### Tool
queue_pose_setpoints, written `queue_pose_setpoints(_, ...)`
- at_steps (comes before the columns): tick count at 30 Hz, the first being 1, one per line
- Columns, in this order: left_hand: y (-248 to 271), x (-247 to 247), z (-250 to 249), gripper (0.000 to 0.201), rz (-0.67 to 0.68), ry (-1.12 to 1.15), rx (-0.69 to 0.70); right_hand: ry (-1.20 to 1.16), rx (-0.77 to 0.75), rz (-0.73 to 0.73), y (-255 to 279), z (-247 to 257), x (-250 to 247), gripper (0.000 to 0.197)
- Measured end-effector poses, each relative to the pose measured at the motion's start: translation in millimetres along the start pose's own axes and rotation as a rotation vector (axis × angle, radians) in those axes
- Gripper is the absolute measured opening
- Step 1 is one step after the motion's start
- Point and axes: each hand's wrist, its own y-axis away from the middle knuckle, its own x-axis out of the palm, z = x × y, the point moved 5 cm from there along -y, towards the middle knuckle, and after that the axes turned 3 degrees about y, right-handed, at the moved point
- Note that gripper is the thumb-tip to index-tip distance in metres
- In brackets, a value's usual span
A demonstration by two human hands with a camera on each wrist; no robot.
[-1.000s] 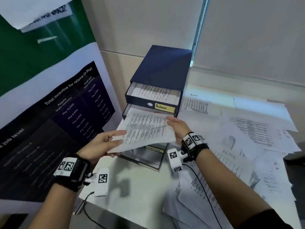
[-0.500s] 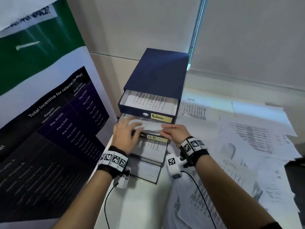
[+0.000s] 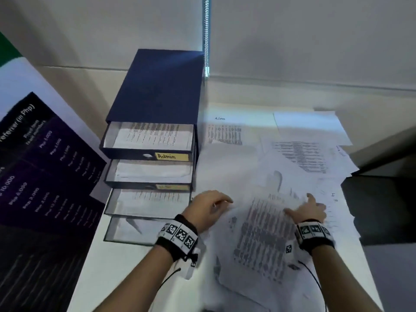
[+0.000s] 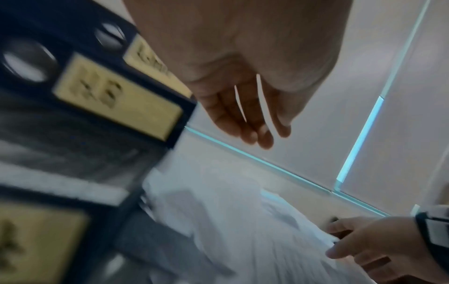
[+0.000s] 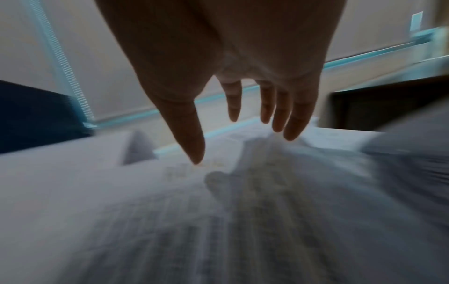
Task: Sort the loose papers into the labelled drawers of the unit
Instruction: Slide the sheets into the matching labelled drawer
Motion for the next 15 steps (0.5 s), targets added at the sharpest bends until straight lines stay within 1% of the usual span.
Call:
queue_pose_setpoints(1, -8, 23, 8, 0.024, 0.046, 0.029, -0.092, -0.033, 0.037, 0.033, -7, -17, 1, 0.099)
queue_pose_setpoints(2, -14, 45, 18, 0.032, 0.087, 0.048, -0.2, -0.071, 0.04, 0.059, -11, -30, 1, 0.097)
queue_pose_setpoints(3, -19, 65, 28, 0.043, 0.135, 0.059, -0.309, -0.103, 0.013, 0.074, -14, -39, 2, 0.087)
queue_pose_setpoints(5, -21, 99, 45, 0.063, 0.215, 0.089, -0.49, -0.118, -0.117, 0.059, -14, -43, -1, 0.052)
queue_pose_setpoints(6, -21, 110, 51, 0.07, 0.219, 0.116, -0.548, -0.164, -0.201, 0.075, -9, -40, -4, 0.037)
queue_pose_setpoints(7, -20, 118, 54, 0.077, 0.2, 0.16, -0.586, -0.245, -0.288, 0.121, -1, -34, -9, 0.029)
queue_pose_setpoints(9, -21, 124, 52, 0.099, 0.137, 0.233, -0.612, -0.452, -0.427, 0.253, 18, -16, -26, 0.022)
queue_pose_setpoints(10, -22, 124, 50, 0.109, 0.124, 0.225, -0.592, -0.542, -0.486, 0.32, 29, -6, -39, 0.018)
queue_pose_setpoints(11, -24, 123, 48, 0.112, 0.111, 0.194, -0.564, -0.625, -0.544, 0.393, 40, 4, -52, 0.016)
queue_pose_setpoints(13, -26, 115, 42, 0.097, 0.054, 0.191, -0.537, -0.749, -0.638, 0.507, 62, 25, -80, 0.017)
queue_pose_setpoints(15, -25, 101, 29, 0.082, 0.024, 0.341, -0.538, -0.876, -0.658, 0.518, 68, 42, -102, 0.026)
